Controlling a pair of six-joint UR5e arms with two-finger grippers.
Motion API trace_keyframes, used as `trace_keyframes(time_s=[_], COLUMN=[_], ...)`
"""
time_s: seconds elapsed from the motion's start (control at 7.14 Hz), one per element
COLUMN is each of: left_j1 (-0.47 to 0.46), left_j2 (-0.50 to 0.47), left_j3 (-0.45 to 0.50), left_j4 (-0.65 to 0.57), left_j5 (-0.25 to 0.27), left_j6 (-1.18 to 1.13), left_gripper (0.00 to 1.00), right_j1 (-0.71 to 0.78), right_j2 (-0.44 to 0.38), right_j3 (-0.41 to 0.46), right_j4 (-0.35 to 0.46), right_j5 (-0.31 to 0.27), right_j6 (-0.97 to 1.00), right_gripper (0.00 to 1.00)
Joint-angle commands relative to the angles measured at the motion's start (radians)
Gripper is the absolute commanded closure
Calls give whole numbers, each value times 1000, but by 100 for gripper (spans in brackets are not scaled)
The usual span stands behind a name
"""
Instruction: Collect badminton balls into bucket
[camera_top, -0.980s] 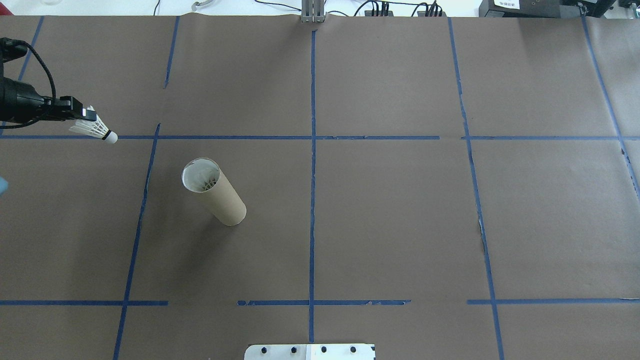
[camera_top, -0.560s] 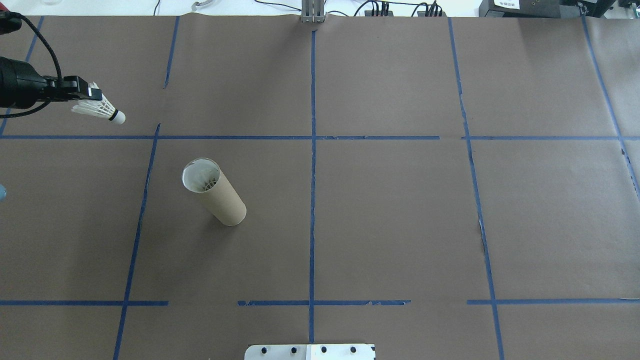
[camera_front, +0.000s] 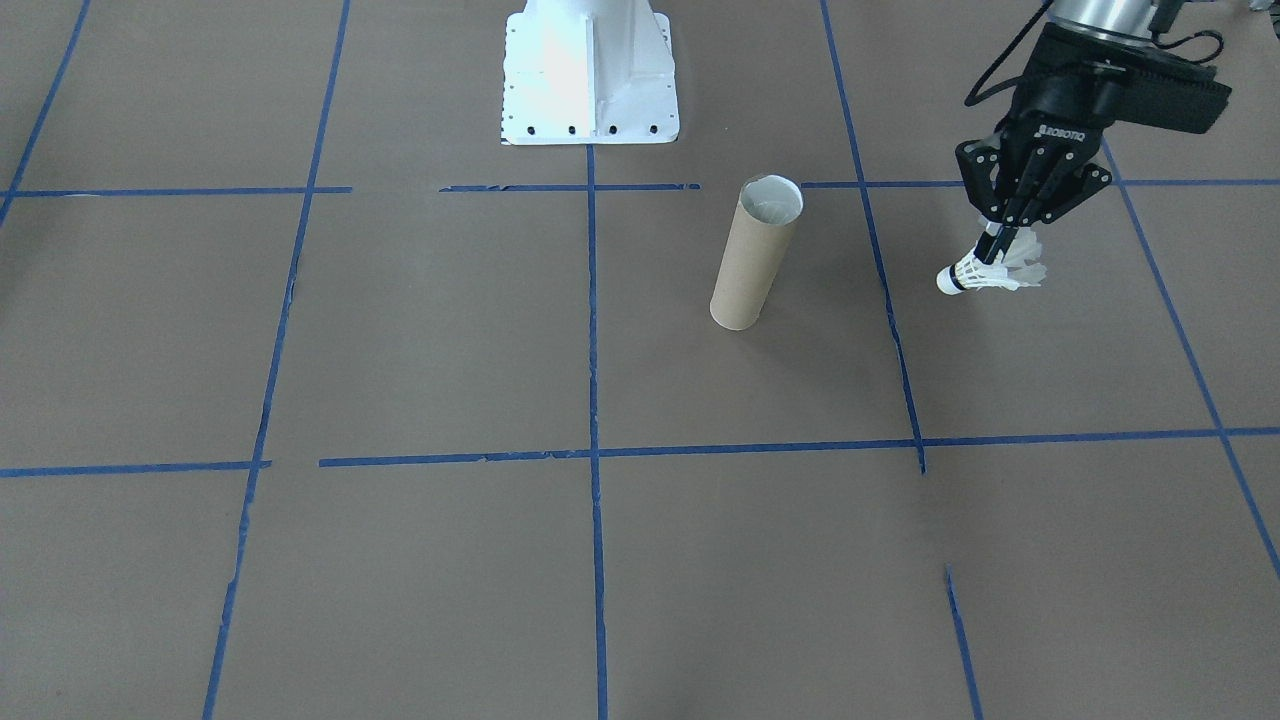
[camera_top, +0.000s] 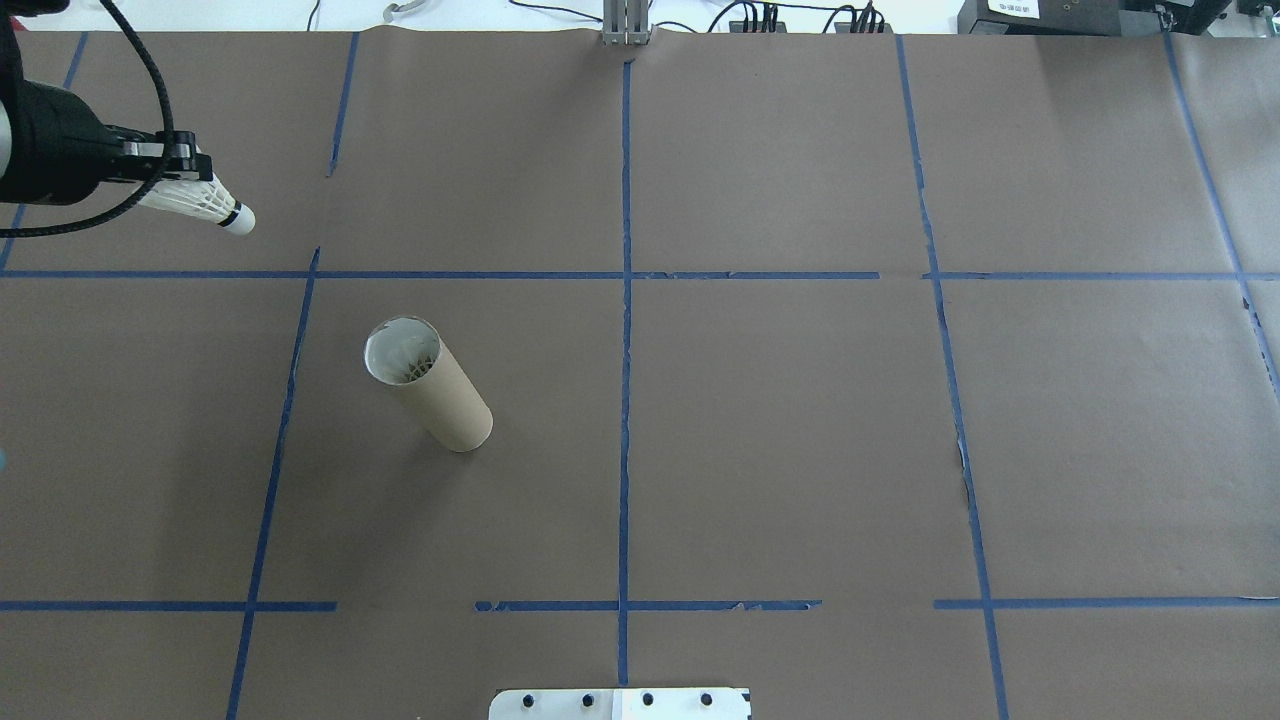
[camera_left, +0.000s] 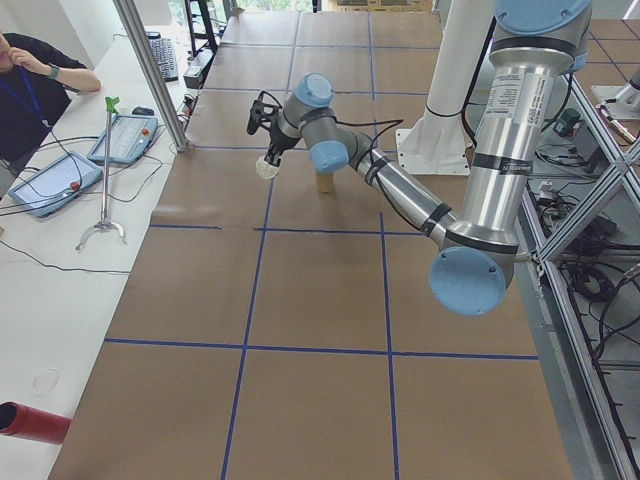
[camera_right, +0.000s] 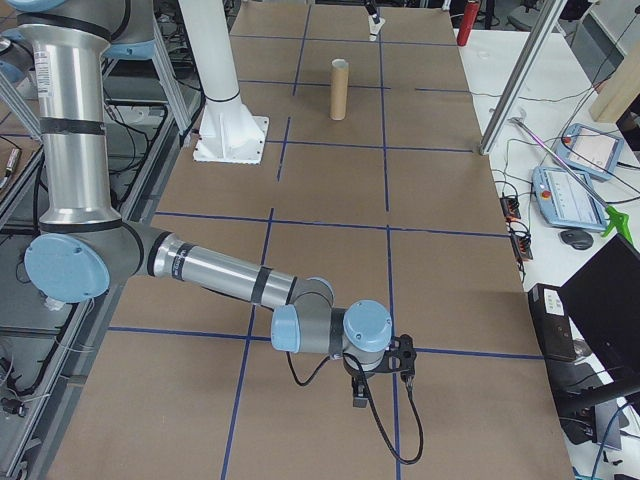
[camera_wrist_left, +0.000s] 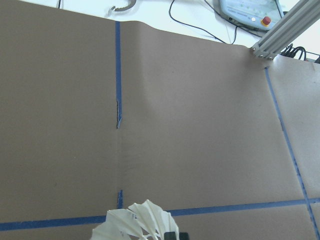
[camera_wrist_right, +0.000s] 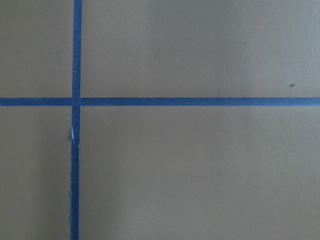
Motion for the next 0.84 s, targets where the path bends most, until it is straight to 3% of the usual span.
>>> trace_keyframes(time_s=[0.0, 0.28, 0.56, 0.7], left_j1=[100, 218, 342, 359], left_j2=[-172, -345, -410, -424], left_j3=[-70, -81, -74, -71], left_j4=[357, 652, 776, 776], left_j5=[98, 217, 333, 360], left_j6=[14, -15, -195, -245], left_gripper=[100, 100, 100, 100], right_j1=[0, 0, 0, 0], right_j2=[0, 0, 0, 0], right_j3=[0, 0, 0, 0], right_j4=[0, 0, 0, 0], right_j5=[0, 0, 0, 0], right_j6=[-1, 0, 0, -1], right_gripper=[0, 0, 0, 0])
